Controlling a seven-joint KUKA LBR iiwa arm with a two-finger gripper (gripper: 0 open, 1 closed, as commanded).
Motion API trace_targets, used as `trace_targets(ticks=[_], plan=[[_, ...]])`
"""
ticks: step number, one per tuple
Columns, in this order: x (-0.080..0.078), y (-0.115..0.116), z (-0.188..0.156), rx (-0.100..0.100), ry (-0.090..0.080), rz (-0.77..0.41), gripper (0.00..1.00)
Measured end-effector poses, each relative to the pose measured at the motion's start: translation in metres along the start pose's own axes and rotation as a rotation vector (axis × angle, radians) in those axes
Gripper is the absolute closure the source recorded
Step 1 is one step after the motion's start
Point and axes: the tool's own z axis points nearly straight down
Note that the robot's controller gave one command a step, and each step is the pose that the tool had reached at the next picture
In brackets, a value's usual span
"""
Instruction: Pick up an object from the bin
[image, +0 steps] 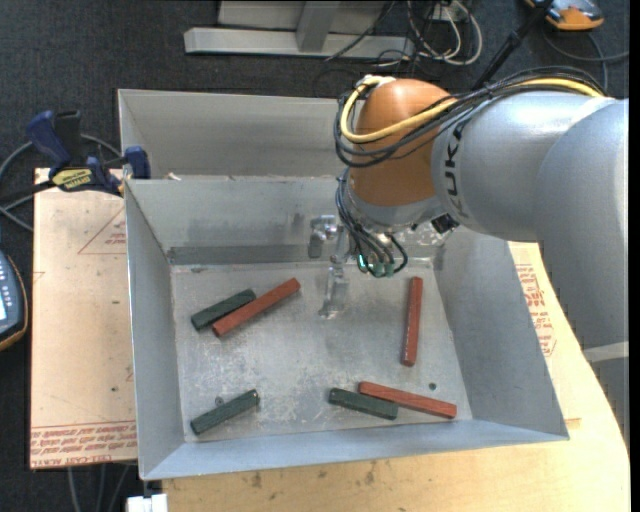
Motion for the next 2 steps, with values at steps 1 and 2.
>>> trace_targets(ticks=[1,2], plan=[[0.0083,0.0896,0.0654,-0.002,-0.003,-0.122,0.00],[0.0056,0.0849,0.0611,0.000,-0.008,-0.114,1.00]])
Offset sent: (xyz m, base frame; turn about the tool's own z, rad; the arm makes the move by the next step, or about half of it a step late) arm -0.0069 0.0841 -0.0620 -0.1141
